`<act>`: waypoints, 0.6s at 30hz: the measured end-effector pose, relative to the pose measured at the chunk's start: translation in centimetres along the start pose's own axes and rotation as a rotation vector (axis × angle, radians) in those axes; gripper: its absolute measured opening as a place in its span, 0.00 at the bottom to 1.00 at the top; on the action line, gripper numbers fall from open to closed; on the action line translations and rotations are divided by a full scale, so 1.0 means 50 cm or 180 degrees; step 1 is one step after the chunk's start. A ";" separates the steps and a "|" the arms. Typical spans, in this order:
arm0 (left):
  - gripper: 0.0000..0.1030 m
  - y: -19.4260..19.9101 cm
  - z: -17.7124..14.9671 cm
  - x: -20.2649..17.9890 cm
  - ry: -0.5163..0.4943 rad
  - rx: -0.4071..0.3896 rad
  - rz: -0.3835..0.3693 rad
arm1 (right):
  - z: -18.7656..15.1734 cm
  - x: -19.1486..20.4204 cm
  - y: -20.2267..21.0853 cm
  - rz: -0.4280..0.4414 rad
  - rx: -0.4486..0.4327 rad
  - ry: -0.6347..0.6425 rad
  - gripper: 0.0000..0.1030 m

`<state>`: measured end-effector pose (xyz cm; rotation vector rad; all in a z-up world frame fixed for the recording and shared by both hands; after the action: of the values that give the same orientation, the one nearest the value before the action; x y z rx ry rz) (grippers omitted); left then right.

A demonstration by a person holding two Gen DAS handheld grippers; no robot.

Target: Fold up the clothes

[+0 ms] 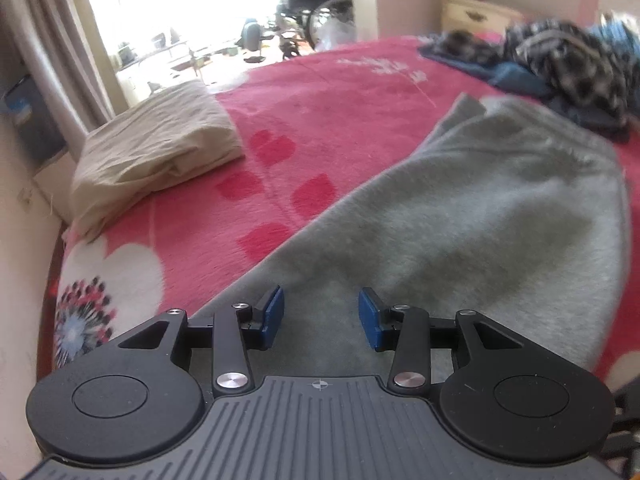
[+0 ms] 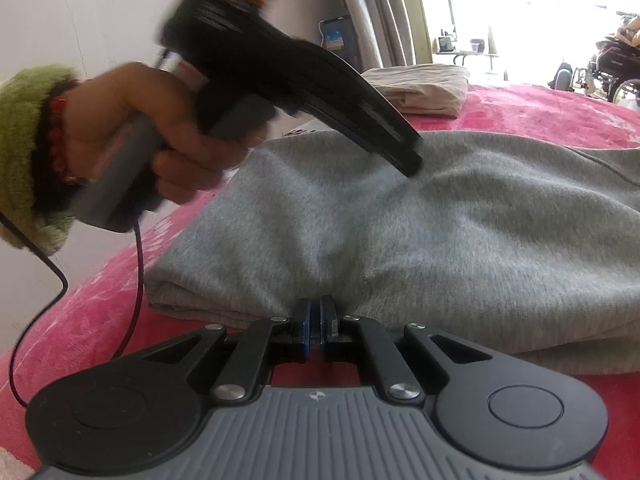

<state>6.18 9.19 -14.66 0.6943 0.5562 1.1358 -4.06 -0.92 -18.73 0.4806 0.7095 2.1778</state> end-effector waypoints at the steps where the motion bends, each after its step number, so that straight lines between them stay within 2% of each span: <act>1: 0.40 0.016 0.000 0.003 0.0078 -0.0031 -0.0018 | -0.001 -0.001 0.000 0.0000 -0.0004 -0.0006 0.02; 4: 0.40 0.079 -0.012 0.012 0.0299 -0.0148 -0.0064 | -0.003 -0.001 0.000 -0.0003 -0.0013 -0.0018 0.02; 7: 0.41 0.128 -0.039 0.009 0.0343 -0.0170 -0.0076 | -0.004 0.000 0.002 -0.0011 -0.0018 -0.0015 0.02; 13: 0.41 0.169 -0.134 -0.030 0.0010 0.0062 0.0021 | -0.005 0.003 0.003 -0.0043 -0.0020 0.0008 0.02; 18: 0.41 0.164 -0.209 -0.063 -0.0118 0.0272 -0.0034 | -0.004 0.004 0.003 -0.0061 -0.0020 0.0002 0.02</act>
<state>-7.38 10.57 -15.39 0.7838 0.5790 1.0920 -4.39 -0.90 -18.79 0.4681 0.7047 2.1617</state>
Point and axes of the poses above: each gripper's, at about its wrist camera, not at the fingertips, and y roughly against the way its jaws point, x to its left, z to its top, the point moved 6 cm from there along -y, roughly the way its jaws point, and after that the axes turned 12 degrees about -z, right-handed, at the moved point
